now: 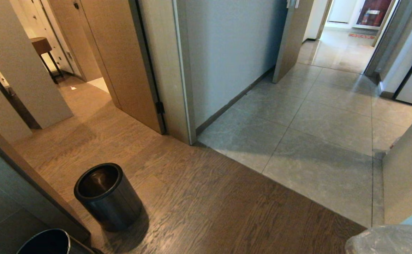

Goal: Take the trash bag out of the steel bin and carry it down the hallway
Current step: Put the trash bag at the door

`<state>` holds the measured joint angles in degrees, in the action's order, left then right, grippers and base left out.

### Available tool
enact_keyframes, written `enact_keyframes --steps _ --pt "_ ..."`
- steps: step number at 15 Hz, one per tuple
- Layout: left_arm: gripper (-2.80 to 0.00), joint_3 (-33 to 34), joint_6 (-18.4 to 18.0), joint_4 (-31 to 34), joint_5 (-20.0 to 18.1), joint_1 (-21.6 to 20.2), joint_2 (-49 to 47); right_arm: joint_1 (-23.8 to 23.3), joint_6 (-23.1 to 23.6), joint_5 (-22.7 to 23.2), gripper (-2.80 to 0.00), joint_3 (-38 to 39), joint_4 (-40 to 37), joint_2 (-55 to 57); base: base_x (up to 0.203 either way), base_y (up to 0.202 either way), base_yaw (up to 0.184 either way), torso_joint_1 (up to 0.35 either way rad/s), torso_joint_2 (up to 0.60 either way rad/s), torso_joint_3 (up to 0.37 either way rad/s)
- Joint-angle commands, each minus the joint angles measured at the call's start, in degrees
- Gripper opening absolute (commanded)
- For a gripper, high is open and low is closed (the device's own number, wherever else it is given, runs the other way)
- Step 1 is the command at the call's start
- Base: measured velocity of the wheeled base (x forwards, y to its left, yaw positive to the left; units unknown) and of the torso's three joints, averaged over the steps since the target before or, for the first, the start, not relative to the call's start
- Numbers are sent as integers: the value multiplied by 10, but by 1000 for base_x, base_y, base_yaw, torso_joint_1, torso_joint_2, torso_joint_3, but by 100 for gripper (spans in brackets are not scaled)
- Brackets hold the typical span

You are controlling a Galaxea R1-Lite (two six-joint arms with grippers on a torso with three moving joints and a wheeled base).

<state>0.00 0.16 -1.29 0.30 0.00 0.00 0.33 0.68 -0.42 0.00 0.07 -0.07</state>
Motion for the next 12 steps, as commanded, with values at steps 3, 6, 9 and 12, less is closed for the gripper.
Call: enact_keyframes --steps 3,6,9,12 --pt "-280 7 0 0 0 0 0 0 0 0 -280 0 0 1 0 0 0 0 0 0" --pt "-280 7 0 0 0 0 0 0 0 0 -280 0 0 1 0 0 0 0 0 0" --pt "-280 7 0 0 0 0 0 0 0 0 -280 0 0 1 0 0 0 0 0 0" --pt "-280 7 0 0 0 0 0 0 0 0 -280 0 0 1 0 0 0 0 0 0"
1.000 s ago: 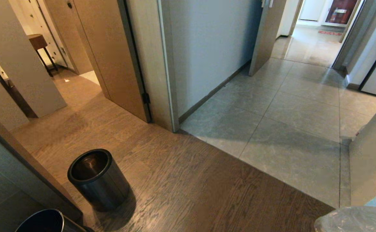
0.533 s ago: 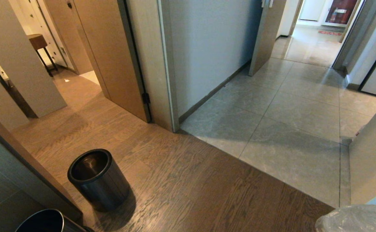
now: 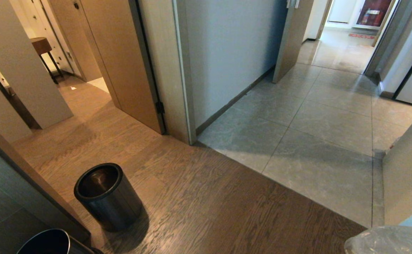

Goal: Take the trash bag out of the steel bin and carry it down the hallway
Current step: Put the trash bag at the door

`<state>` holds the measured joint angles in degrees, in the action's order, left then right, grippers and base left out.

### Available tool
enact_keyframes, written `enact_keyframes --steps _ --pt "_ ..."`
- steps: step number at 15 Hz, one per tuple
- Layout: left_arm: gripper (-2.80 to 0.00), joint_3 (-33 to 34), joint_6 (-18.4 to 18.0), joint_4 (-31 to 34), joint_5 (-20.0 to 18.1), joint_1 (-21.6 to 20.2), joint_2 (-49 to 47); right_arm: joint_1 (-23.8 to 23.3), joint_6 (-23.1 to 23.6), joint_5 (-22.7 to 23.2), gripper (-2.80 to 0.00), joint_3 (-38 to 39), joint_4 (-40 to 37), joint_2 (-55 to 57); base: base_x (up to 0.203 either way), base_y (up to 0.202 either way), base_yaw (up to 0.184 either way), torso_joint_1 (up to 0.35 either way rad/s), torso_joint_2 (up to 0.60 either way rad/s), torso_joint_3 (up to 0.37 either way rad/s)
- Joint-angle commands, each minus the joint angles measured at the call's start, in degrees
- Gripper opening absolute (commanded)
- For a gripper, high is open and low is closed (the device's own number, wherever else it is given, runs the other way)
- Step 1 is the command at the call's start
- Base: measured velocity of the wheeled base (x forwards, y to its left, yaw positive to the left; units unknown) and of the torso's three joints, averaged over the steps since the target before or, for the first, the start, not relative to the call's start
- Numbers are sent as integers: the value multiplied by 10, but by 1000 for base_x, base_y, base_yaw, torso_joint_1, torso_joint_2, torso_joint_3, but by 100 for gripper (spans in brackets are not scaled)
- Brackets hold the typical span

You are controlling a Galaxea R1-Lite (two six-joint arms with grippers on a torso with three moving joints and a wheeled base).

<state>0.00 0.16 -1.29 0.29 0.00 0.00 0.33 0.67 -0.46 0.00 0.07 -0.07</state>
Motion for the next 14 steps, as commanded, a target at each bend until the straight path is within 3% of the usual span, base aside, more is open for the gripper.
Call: enact_keyframes --steps 1,14 --pt "-280 7 0 0 1 0 0 0 0 0 -280 0 0 1 0 0 0 0 0 0" --pt "-280 7 0 0 1 0 0 0 0 0 -280 0 0 1 0 0 0 0 0 0"
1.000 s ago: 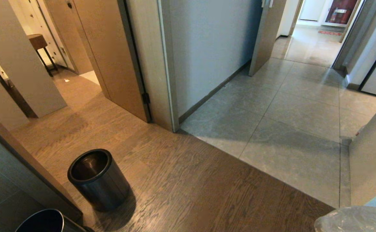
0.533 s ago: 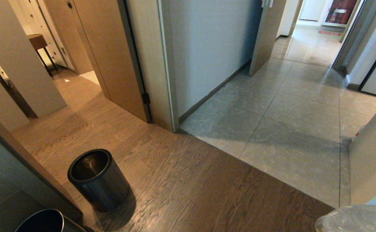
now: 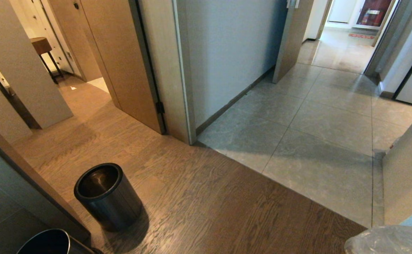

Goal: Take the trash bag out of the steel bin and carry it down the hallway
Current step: Put the trash bag at the door

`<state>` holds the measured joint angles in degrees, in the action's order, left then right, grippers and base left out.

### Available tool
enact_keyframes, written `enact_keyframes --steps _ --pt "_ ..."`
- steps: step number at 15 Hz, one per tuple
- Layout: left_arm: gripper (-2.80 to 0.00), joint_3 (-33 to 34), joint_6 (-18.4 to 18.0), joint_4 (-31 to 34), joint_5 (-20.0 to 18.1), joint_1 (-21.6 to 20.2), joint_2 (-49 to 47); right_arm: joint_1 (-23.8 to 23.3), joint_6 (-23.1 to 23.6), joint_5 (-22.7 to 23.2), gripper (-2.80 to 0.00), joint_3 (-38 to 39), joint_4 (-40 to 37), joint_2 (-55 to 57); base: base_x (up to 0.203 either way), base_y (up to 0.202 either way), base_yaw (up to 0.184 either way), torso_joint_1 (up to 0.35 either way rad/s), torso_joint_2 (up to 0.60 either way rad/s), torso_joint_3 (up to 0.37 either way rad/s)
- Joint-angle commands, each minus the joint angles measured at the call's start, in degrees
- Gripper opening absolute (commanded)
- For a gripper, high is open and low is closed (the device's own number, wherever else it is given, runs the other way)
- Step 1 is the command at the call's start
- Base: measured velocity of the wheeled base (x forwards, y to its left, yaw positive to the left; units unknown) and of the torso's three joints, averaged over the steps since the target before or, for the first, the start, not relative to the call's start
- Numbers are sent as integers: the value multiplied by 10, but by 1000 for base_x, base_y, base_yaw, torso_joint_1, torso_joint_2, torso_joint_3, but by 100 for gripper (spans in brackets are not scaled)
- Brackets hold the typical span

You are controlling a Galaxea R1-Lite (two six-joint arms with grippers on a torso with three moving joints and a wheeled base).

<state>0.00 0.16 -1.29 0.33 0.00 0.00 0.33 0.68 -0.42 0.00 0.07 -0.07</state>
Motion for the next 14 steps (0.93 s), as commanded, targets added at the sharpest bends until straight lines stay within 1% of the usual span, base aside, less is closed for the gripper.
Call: enact_keyframes --steps 1,5,14 --pt "-280 7 0 0 0 0 0 0 0 0 -280 0 0 1 0 0 0 0 0 0" --pt "-280 7 0 0 0 0 0 0 -7 0 -280 0 2 1 0 0 0 0 0 0" --pt "-280 7 0 0 0 0 0 0 -7 0 -280 0 2 1 0 0 0 0 0 0"
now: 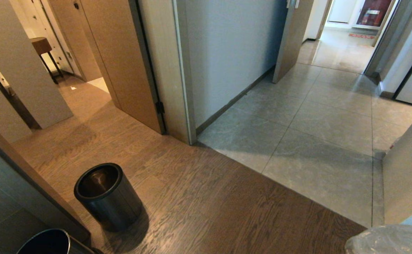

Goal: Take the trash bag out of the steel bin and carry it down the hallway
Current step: Put the trash bag at the door

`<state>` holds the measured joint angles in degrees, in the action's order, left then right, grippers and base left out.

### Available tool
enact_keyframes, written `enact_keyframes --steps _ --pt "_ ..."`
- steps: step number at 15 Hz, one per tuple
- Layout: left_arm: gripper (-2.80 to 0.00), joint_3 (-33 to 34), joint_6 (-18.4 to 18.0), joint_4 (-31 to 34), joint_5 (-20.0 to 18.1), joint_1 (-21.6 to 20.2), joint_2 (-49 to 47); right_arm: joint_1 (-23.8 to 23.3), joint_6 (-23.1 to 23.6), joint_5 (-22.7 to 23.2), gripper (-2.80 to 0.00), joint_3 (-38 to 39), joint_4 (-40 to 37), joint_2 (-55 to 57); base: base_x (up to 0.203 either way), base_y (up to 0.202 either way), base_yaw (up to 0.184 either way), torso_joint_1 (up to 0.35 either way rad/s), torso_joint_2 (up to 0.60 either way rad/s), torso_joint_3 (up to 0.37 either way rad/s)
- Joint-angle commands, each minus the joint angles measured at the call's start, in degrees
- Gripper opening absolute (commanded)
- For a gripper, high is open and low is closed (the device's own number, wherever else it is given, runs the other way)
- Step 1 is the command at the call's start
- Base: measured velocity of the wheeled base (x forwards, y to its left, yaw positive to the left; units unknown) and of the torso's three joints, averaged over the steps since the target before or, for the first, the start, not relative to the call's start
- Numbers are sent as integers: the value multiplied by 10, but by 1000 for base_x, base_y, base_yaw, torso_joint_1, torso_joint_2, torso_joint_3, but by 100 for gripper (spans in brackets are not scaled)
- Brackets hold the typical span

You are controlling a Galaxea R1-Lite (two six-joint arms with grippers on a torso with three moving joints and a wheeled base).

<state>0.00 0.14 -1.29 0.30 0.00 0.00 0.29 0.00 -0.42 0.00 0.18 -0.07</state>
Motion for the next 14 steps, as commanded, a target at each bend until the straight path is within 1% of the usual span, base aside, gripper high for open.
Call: enact_keyframes --steps 1,14 --pt "-280 7 0 0 0 0 0 0 0 0 -280 0 0 1 0 0 0 0 0 0" --pt "-280 6 0 0 0 0 0 1 0 0 -280 0 1 1 0 0 0 0 0 0"
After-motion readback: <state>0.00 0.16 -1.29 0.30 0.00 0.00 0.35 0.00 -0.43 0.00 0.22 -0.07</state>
